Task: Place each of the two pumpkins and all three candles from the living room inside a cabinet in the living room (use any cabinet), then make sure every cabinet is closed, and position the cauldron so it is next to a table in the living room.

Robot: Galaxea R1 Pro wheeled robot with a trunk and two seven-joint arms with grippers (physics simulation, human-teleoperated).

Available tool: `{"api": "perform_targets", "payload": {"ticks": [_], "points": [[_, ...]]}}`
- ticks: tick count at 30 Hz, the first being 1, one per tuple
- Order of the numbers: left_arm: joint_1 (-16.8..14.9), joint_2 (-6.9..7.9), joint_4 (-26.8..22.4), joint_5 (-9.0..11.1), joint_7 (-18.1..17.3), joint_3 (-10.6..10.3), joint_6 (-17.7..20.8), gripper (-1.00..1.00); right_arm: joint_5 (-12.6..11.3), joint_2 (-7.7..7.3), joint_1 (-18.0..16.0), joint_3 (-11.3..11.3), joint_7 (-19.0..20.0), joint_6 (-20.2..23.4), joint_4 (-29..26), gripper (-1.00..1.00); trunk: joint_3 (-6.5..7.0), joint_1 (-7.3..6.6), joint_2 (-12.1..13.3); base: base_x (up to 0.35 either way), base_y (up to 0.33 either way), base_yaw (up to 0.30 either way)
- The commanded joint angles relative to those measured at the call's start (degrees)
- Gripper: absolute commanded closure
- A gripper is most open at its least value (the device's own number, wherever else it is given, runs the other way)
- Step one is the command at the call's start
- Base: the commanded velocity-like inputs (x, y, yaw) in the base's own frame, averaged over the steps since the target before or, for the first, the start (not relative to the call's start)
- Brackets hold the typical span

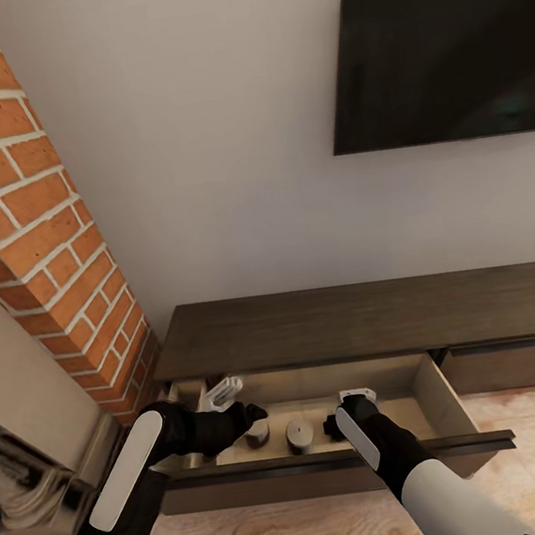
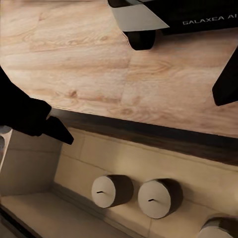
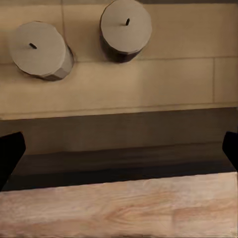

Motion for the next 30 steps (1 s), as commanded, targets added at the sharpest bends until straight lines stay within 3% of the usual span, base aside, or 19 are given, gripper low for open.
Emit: {"api": "perform_targets", "payload": {"ticks": [1,17,30], "points": [[-0.1,0.03,-0.1,0.5,0.6,0.0,0.0,-1.0,-0.6,-0.03,0.0,0.2,-0.6,0.1,-0.1,-1.0,0.14,-0.26,0.4,-0.301,0.137,0.0],[-0.1,0.03,0.0,0.5,0.6,-0.1,0.0,-1.0,-0.6,0.03,0.0,0.3,-0.6,0.3,-0.1,-1.0,3.01,-3.78,6.8,-0.324,0.054,0.0],[0.0,0.1,0.0,0.4,0.7,-0.1,0.0,-1.0,-0.6,0.04,0.0,0.3,-0.6,0.3,-0.1,-1.0,3.01,-3.78,6.8,-0.299,-0.016,0.0]]}}
